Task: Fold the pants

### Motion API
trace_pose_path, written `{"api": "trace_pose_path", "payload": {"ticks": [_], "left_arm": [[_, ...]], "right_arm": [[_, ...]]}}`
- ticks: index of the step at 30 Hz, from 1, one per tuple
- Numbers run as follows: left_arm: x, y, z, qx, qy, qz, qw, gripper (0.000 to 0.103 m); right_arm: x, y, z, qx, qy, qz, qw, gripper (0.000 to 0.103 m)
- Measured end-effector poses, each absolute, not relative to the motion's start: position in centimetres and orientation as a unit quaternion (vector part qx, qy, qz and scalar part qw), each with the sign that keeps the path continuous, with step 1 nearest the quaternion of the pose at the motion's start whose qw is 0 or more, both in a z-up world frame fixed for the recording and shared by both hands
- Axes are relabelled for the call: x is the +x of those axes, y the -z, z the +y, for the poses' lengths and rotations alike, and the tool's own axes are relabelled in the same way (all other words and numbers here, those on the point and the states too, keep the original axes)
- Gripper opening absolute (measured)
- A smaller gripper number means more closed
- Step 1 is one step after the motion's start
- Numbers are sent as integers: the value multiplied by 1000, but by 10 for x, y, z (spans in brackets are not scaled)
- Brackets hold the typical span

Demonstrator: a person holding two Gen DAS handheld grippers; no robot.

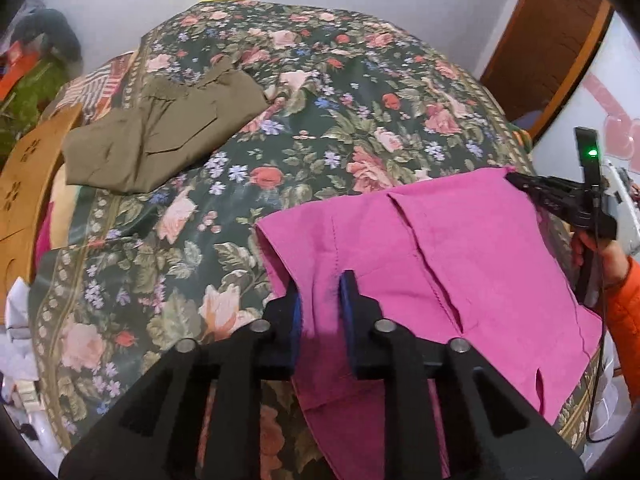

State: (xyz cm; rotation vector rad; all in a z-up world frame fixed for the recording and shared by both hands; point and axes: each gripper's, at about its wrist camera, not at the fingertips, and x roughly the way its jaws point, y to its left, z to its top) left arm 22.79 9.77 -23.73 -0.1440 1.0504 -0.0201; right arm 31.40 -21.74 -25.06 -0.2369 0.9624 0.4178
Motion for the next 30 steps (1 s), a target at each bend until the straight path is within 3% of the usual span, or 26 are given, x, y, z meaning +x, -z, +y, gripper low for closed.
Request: {"api": "trace_pose_path", "payload": {"ticks": [4, 8, 11, 13, 20, 22, 30], "left_arm": [[222, 222, 99, -53, 0, 503, 862, 32], [212, 196, 98, -29, -4, 479, 877, 37], [206, 184, 93, -45, 21, 469, 882, 50], [204, 185, 82, -44, 36, 471, 880, 51], [187, 217, 45, 5, 41, 506, 861, 51], [176, 224, 44, 16, 33, 501, 865, 55], [143, 207, 54, 6, 24, 491, 871, 57]], "right_arm": [[306, 227, -214, -128, -190, 470, 853, 11], [278, 188, -210, -121, -217, 440, 863, 48], [254, 168, -198, -110, -248, 423, 865, 52], [241, 166, -190, -96, -264, 429, 858, 59], [198, 215, -163, -104, -285, 495, 814, 60], [185, 227, -167, -105, -287, 514, 801, 60], [155, 210, -201, -99, -264, 501, 818, 60]]}}
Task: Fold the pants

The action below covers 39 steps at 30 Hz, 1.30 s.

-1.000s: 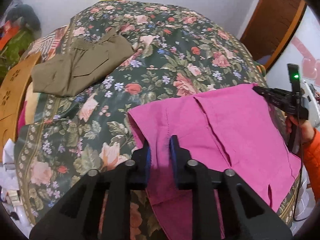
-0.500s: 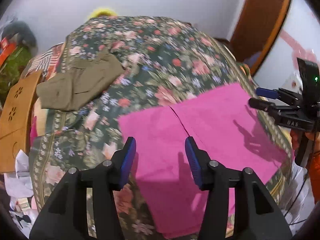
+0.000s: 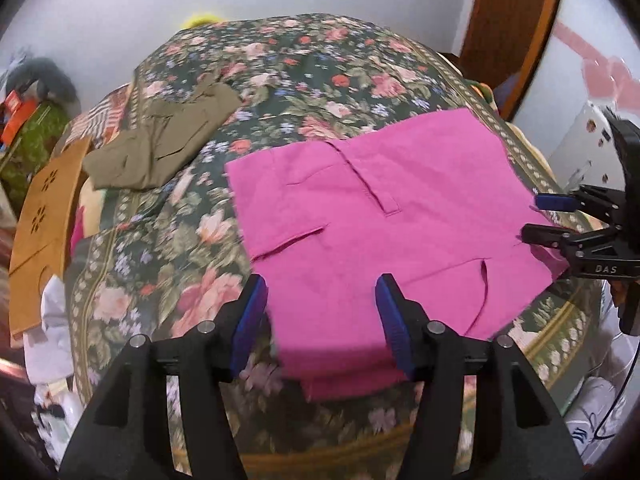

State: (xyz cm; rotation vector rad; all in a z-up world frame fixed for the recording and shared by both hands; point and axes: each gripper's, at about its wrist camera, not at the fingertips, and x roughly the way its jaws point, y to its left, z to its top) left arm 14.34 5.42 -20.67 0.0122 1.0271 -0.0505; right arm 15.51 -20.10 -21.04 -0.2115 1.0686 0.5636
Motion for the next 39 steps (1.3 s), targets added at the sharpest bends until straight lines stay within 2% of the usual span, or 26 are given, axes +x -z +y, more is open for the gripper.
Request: {"api": "trace_pose_path", "payload": {"ticks": [3, 10, 21, 30, 39], "left_arm": [[133, 196, 67, -36, 14, 490, 871, 57], [112, 178, 87, -143, 9, 494, 857, 67], [105, 214, 78, -310, 82, 540, 778, 67], [118, 235, 84, -400, 57, 512, 758, 67], [123, 236, 75, -417, -5, 506, 756, 67]], "right_arm": [[148, 195, -203, -106, -261, 477, 833, 60], [135, 175, -187, -93, -294, 437, 845, 60], [127, 216, -164, -104, -316, 468, 819, 60], [122, 220, -173, -86, -328, 466, 817, 60], [123, 223, -176, -81, -338, 467, 813, 61]]}}
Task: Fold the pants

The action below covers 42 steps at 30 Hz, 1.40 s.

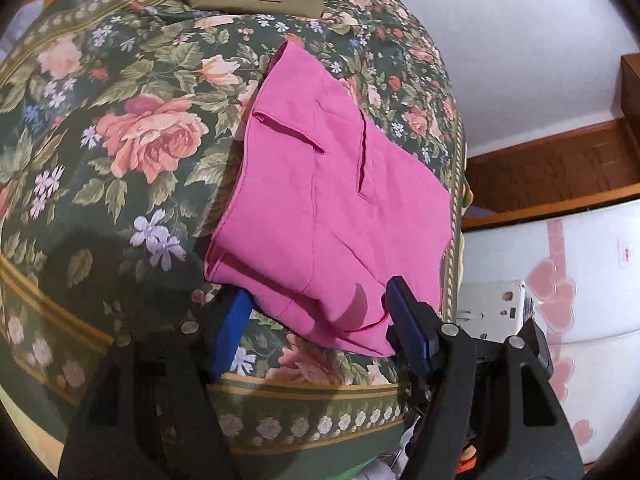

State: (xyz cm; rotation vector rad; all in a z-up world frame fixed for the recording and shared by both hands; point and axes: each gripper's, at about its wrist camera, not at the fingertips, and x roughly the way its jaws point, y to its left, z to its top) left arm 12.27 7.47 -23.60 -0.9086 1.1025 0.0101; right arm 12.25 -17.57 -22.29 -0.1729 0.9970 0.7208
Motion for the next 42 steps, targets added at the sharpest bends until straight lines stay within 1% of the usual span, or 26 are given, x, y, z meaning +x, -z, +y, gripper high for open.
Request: {"api": "trace_pose_path", "payload": {"ticks": [4, 6, 7, 8, 11, 12, 13, 14, 20, 23, 26, 30, 33, 37, 40, 42], "left_arm": [[127, 238, 75, -410, -11, 503, 761, 67], [140, 238, 72, -391, -8, 507, 768, 67], [143, 237, 71, -379, -11, 509, 773, 63], [145, 236, 70, -365, -19, 510, 779, 53], [153, 236, 68, -329, -34, 514, 791, 39], [155, 236, 68, -321, -38, 514, 795, 36], [156, 236, 67, -314, -41, 512, 798, 32], [156, 234, 64, -302, -46, 510, 804, 30], [151, 219, 51, -228, -63, 484, 843, 27], [146, 206, 46, -174, -73, 465, 865, 27], [141, 200, 49, -144, -72, 459, 874, 27], [136, 187, 38, -58, -89, 436, 894, 27], [134, 174, 18, 20, -91, 406, 909, 27], [134, 161, -18, 107, -71, 368, 921, 27], [138, 154, -41, 137, -40, 353, 925, 27], [143, 148, -53, 123, 9, 359, 925, 27]], "right_arm": [[122, 224, -177, -78, -338, 465, 814, 61], [122, 224, -177, -78, -340, 465, 814, 61], [122, 224, -177, -79, -341, 465, 813, 61], [123, 224, -177, -79, -342, 465, 813, 61], [123, 224, -178, -79, -345, 464, 812, 61], [122, 224, -178, -78, -346, 463, 813, 61], [122, 224, -179, -77, -346, 462, 813, 61], [122, 224, -179, -75, -348, 462, 813, 60], [122, 223, -178, -74, -350, 462, 811, 60], [121, 223, -178, -72, -355, 463, 809, 60], [118, 222, -181, -62, -361, 463, 807, 60], [113, 219, -189, -45, -360, 461, 810, 58], [109, 216, -197, -38, -340, 454, 822, 58], [110, 211, -222, 6, -311, 453, 836, 59], [111, 210, -238, 17, -287, 451, 845, 59], [111, 214, -244, 8, -263, 452, 852, 60]]}}
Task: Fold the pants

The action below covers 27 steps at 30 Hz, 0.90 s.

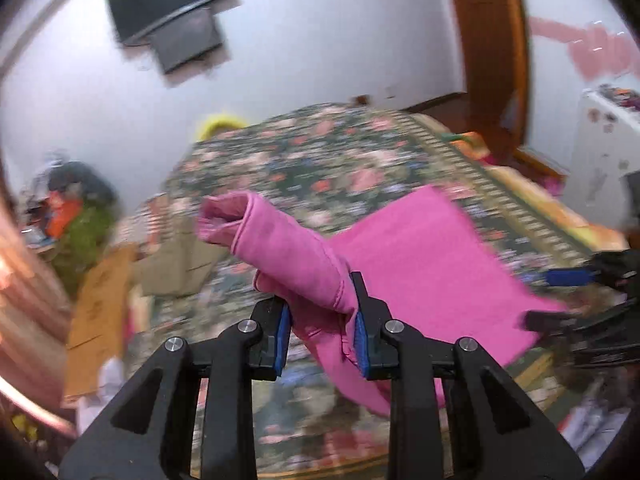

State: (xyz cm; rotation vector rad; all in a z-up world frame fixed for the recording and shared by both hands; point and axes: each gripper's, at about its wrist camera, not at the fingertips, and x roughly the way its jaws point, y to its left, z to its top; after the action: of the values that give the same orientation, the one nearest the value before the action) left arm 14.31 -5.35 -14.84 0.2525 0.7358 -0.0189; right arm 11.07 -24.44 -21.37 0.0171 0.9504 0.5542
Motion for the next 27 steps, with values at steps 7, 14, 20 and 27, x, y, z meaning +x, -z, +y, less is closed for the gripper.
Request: {"api": "trace_pose_path", "payload": {"ticks": [7, 14, 20, 27], "left_arm": [[168, 153, -87, 74, 108, 405, 905, 26], [192, 179, -100, -10, 151, 475, 867, 26], [192, 190, -110, -18, 163, 491, 856, 26], [193, 194, -106, -37, 165, 507, 845, 50]], "right_arm": [[112, 226, -256, 14, -242, 463, 853, 60], [108, 221, -265, 13, -234, 457, 858, 60], [103, 210, -270, 16, -230, 446, 865, 60], [104, 203, -268, 11, -222, 439, 871, 60]]}}
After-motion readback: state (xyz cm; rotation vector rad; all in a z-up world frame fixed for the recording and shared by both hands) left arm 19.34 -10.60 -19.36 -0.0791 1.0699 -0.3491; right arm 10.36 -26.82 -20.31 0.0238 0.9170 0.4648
